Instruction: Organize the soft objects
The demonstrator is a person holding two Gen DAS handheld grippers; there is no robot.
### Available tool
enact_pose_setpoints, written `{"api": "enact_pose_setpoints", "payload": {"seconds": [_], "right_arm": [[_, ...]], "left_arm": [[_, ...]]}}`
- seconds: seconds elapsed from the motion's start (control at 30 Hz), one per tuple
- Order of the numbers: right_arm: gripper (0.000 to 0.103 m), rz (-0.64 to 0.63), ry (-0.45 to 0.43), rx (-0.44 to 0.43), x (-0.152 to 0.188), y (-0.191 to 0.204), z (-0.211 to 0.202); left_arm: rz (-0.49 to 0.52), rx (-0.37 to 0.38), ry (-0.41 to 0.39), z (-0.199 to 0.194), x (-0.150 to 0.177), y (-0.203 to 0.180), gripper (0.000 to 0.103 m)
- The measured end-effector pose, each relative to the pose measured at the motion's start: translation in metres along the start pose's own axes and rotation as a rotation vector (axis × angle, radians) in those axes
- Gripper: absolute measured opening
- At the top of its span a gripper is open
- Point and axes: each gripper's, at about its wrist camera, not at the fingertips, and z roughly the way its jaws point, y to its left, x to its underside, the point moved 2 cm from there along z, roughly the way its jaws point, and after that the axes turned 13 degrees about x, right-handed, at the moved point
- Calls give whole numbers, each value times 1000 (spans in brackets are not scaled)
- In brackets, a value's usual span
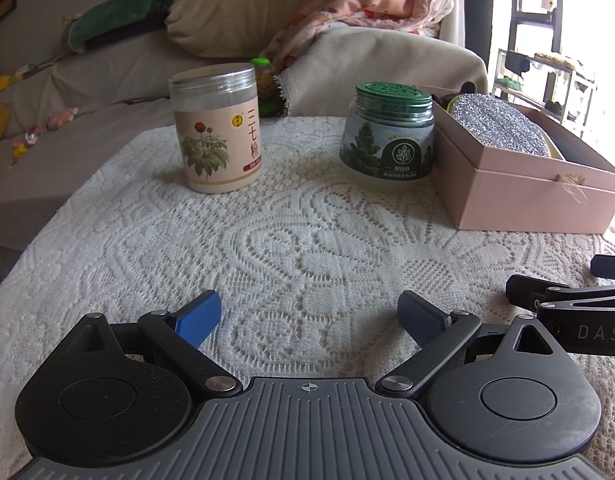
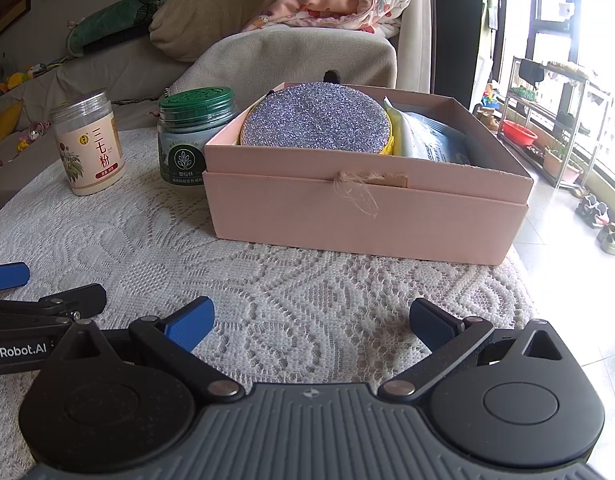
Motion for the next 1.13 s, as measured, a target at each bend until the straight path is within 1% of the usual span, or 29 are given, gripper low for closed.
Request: {"api": "enact_pose_setpoints", "payload": {"seconds": [1.13], "right_arm": [[103, -2, 0, 1, -1, -1, 0]], "left_arm": [[11, 7, 5, 0, 0, 1, 99]]}}
